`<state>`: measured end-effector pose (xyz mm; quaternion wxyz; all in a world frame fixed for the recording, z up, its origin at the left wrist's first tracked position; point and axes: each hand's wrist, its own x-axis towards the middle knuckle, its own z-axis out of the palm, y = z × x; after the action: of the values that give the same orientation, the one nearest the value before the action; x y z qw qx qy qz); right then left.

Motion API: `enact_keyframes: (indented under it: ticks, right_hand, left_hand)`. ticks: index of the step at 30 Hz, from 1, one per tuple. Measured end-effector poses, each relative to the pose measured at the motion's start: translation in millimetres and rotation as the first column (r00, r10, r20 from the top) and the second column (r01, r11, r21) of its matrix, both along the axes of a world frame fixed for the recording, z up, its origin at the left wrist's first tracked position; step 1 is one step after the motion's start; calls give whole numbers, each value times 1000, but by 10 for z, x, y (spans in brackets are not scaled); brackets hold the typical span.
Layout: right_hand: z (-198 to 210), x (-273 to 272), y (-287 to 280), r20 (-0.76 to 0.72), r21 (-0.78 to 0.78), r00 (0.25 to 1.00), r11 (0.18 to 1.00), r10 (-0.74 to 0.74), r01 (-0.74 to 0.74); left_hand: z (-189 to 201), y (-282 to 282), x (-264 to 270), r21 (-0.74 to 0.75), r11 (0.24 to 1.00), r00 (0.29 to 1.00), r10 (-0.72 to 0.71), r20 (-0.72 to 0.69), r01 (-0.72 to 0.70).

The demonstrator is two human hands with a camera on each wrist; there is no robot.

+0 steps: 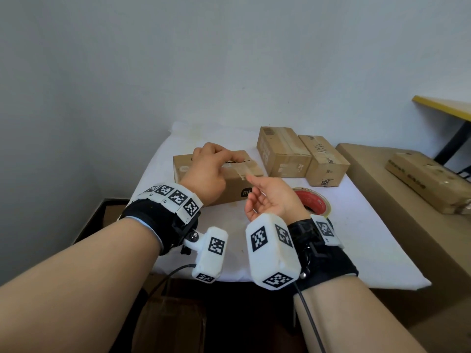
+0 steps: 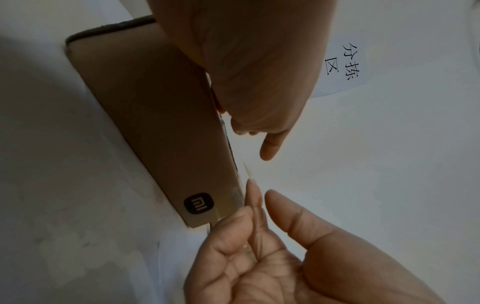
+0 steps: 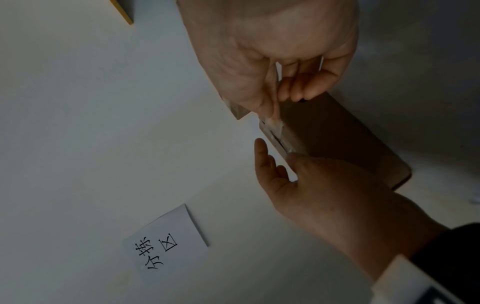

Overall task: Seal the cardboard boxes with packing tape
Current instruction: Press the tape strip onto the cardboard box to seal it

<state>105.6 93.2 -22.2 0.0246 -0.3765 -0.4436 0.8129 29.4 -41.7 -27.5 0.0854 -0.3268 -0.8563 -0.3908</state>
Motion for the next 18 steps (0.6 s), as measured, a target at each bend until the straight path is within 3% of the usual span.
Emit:
enact_keyframes:
  ticks: [18]
  right_hand:
    - [-76,39,-64,3,-53,999,997,-49,49]
  left_hand:
    - [-94,48,-83,-112,994,998,-9,-57,2]
